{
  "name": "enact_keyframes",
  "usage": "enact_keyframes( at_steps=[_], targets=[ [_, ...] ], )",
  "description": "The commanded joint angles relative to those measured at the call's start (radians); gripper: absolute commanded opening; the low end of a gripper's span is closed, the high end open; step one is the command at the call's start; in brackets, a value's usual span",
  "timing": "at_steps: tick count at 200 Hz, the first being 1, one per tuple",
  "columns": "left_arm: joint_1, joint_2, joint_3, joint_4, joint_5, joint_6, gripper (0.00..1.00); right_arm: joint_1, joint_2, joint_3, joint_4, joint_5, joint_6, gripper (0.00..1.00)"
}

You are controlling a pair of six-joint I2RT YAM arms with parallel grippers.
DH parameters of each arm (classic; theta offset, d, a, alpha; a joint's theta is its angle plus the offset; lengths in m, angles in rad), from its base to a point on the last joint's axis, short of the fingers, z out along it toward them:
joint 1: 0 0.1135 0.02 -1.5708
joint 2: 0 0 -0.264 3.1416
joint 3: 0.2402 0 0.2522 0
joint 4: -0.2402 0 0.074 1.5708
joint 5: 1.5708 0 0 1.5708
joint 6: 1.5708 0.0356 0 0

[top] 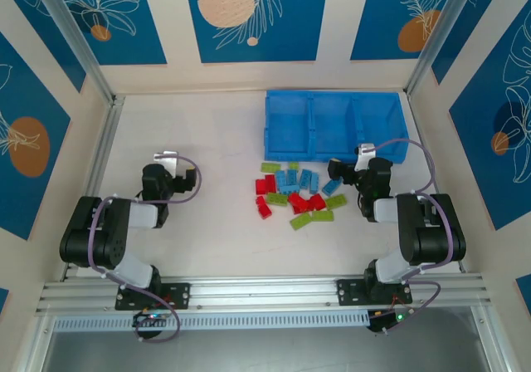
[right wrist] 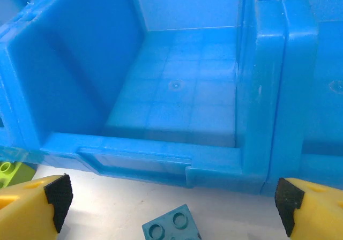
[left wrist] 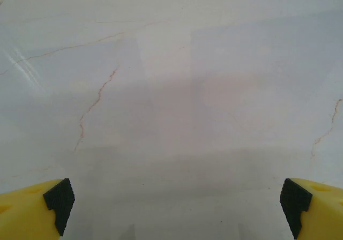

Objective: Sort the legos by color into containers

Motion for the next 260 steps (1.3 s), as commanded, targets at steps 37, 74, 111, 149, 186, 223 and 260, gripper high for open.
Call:
enact_keyframes(
  at_steps=[37, 74, 111, 149, 186, 223, 260],
  targets=[
    [0.008, -0.009, 0.017, 0.027, 0.005, 0.007, 1.0, -0.001, 0.001, 0.026, 0.009, -0.018, -0.023, 0.99],
    [0.008, -0.01, 0.017, 0.026, 0.005, 0.007, 1.0, -0.002, 0.001, 0.025, 0.009, -0.018, -0.023, 0.99],
    [0.008, -0.012, 0.015, 0.029, 0.005, 0.007, 1.0, -0.002, -0.003, 0.018, 0.019, -0.021, -0.021, 0.99],
    [0.0, -0.101, 0.0, -0.013, 0.043, 0.033, 1.0, 0.031, -0.307, 0.105, -0.422, 0.161, 0.127, 1.0],
    [-0.079, -0.439, 0.067, -0.408, -0.03, 0.001, 1.0, 0.128, -0.559, 0.304, -1.151, 0.137, 0.517, 0.97],
    [-0.278, -0.668, 0.278, -0.833, 0.056, -0.075, 1.0, 0.289, -0.509, 0.435, -1.441, 0.011, 0.476, 0.97],
    [-0.443, -0.694, 0.564, -1.312, 0.318, 0.011, 1.0, 0.306, -0.335, 0.518, -1.555, 0.037, 0.419, 0.97]
  ],
)
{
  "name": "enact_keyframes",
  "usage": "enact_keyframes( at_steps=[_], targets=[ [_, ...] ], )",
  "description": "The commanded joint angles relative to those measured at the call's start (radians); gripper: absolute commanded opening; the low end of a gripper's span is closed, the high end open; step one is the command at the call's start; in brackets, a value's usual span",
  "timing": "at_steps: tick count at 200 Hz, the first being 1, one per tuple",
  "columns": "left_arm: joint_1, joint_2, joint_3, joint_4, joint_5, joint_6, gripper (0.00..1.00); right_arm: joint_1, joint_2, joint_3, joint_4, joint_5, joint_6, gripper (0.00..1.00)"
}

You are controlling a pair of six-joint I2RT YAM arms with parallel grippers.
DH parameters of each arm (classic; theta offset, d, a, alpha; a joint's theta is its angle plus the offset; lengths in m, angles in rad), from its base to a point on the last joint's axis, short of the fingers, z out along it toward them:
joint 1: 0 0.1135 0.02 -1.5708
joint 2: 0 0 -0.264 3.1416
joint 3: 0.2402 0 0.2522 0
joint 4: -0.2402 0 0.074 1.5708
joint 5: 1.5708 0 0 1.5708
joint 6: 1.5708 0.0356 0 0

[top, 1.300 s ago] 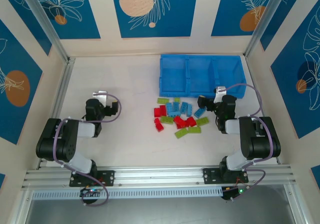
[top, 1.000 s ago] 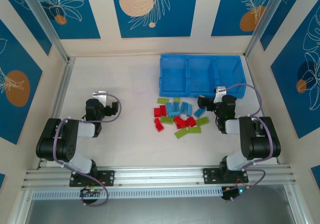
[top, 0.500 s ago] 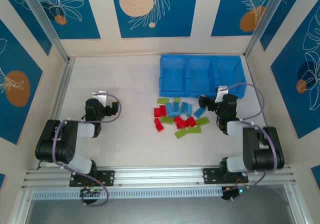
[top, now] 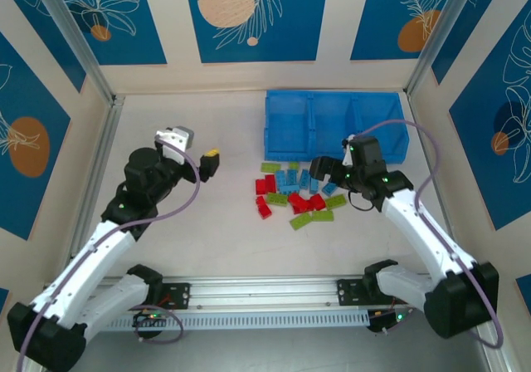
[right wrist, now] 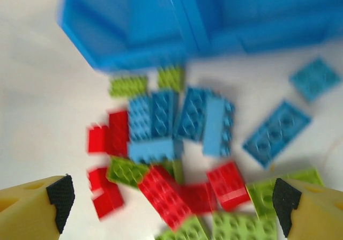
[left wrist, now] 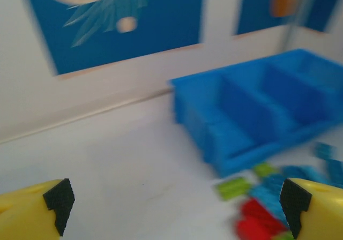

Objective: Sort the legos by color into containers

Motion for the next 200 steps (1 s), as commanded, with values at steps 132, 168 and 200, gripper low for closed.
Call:
enact_keyframes(
  at_steps=[132, 168, 200],
  targets=[
    [-0.091, -0.095, -0.032, -0.462, 0.296, 0.32, 1.0, -0.114, 0.462, 0.097, 0.002, 0.054, 0.148, 0.72],
    [-0.091, -0.088, -0.035, -0.474, 0.269, 0.329, 1.0, -0.087, 0.516, 0.114, -0.007, 0.164, 0.182, 0.71],
    [-0.092, -0.088, -0.045, -0.473, 0.257, 0.34, 1.0, -0.073, 0.57, 0.122, 0.009, 0.15, 0.184, 0.67]
  ],
)
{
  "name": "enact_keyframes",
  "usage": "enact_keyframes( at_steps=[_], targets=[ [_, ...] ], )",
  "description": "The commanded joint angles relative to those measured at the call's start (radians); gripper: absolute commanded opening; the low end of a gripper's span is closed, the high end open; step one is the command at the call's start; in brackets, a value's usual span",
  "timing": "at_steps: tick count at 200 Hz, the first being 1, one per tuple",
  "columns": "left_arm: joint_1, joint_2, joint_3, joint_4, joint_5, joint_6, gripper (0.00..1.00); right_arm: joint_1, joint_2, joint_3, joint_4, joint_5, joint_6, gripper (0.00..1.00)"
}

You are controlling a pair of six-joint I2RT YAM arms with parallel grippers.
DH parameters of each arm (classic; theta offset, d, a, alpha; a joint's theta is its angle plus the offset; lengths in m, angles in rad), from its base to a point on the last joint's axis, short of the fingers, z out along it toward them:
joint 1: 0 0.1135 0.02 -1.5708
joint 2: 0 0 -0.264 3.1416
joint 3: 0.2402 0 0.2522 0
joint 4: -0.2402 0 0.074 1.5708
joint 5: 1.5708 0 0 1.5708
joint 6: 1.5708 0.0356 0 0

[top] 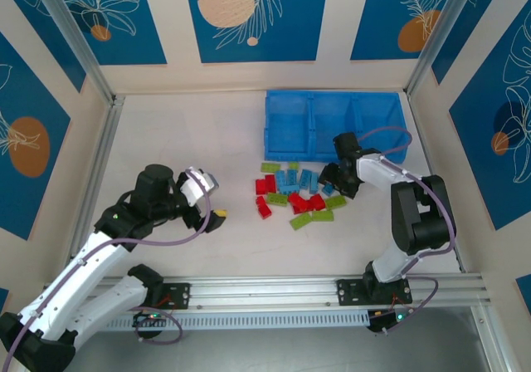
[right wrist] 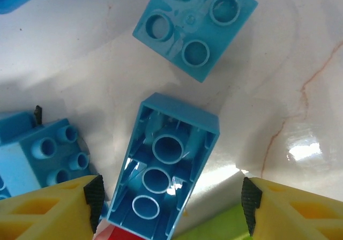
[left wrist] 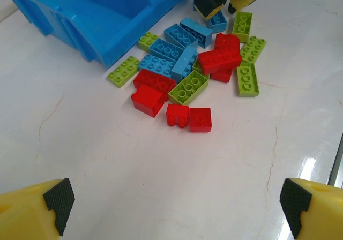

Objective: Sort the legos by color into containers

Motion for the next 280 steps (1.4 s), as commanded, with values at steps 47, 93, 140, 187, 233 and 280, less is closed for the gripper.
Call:
enact_keyframes(
  at_steps=[47, 93, 140, 187, 233, 280],
  targets=[
    [-0.007, -0.006, -0.016, 0.006, -0.016, 0.024, 1.0, 0.021, 0.035, 0.023, 0.025, 0.023, 0.033, 0.4],
    [-0.007, -0.011, -0.019, 0.014, -0.01, 0.024, 1.0, 0.059, -0.284, -0.048, 0.051, 0.12, 0.026, 0.24],
    [-0.007, -0.004, -0.022, 0.029, -0.022, 0.026, 1.0, -0.167, -0.428, 0.013, 0.175, 0.038, -0.162, 0.24],
    [-0.006, -0.019, -0.028, 0.017, -0.059, 0.026, 1.0, -0.394, 0.068, 0.444, 0.064, -0.077, -0.232, 0.23],
    [-0.007, -0.047, -0.043, 0.021, -0.104, 0.027, 1.0, -0.448, 0.331, 0.724, -0.072, -0.111, -0.207, 0.4],
    [-0.007, -0.035, -0.037, 0.021, -0.122, 0.021, 1.0, -0.457, 0.235, 0.717, -0.136, -0.088, -0.168, 0.58]
  ],
)
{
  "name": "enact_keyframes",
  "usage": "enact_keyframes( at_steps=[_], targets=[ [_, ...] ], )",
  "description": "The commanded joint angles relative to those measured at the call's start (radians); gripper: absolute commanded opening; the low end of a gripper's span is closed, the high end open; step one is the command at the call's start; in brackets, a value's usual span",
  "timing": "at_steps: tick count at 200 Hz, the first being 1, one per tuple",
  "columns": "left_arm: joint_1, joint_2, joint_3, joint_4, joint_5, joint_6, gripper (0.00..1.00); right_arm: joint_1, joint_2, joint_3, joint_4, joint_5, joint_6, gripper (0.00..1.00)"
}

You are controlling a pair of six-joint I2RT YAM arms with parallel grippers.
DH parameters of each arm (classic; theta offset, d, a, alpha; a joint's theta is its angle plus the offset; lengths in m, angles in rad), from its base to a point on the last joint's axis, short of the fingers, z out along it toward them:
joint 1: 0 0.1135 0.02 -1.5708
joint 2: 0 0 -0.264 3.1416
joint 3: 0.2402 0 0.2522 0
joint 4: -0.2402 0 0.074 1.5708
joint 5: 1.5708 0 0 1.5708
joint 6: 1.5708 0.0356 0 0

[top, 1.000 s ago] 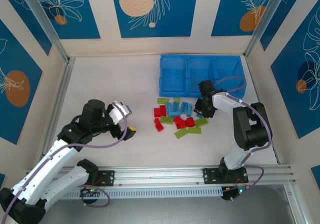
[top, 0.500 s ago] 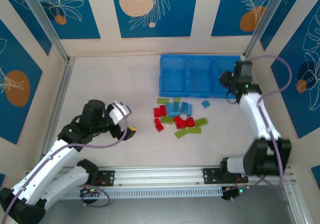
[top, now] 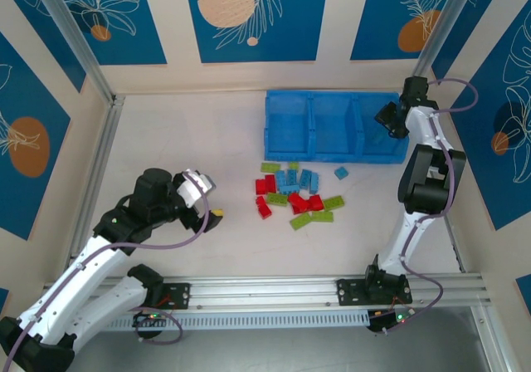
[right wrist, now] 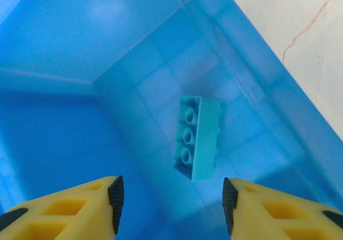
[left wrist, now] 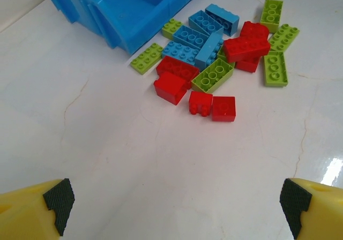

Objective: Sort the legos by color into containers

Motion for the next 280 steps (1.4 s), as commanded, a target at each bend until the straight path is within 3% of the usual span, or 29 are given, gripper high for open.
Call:
enact_keyframes(
  at_steps=[1, 33, 52, 67, 82, 104, 120, 142, 224, 242, 280],
  targets=[
    [-0.008, 0.0, -0.007, 0.021, -0.021, 0.019, 1.0, -0.003, -0.114, 0.004, -0.064, -0.016, 0.02, 0.59],
    [-0.008, -0.002, -0.005, 0.018, -0.005, 0.016, 1.0, 0.004, -0.31, -0.113, -0.154, -0.066, 0.074, 0.6],
    [-0.007, 0.0, -0.002, 0.016, 0.011, 0.022, 1.0, 0.042, -0.485, -0.275, -0.178, -0.122, 0.076, 0.6],
    [-0.006, 0.005, 0.0, 0.02, 0.018, 0.027, 1.0, 0.115, -0.656, -0.45, -0.136, -0.108, 0.096, 0.61],
    [-0.006, 0.011, 0.002, 0.022, 0.012, 0.031, 1.0, 0.238, -0.807, -0.622, -0.133, 0.004, 0.224, 0.66],
    [-0.006, 0.025, 0.005, 0.014, 0.005, 0.038, 1.0, 0.417, -0.897, -0.763, -0.201, 0.096, 0.415, 0.7],
    [-0.005, 0.03, 0.007, 0.008, 0.004, 0.038, 1.0, 0.518, -0.869, -0.793, -0.297, 0.17, 0.584, 0.7],
    [-0.006, 0.03, 0.001, 0.017, 0.0, 0.048, 1.0, 0.599, -0.736, -0.767, -0.333, 0.147, 0.663, 0.72],
    [-0.006, -0.012, -0.022, 0.017, -0.028, 0.097, 1.0, 0.53, -0.384, -0.701, -0.178, 0.078, 0.634, 0.79],
    [-0.006, -0.005, -0.021, 0.015, -0.02, 0.095, 1.0, 0.518, -0.354, -0.71, -0.158, 0.083, 0.637, 0.76],
    [-0.005, -0.012, -0.025, 0.015, -0.023, 0.099, 1.0, 0.478, -0.349, -0.775, -0.094, 0.055, 0.642, 0.48]
  ],
)
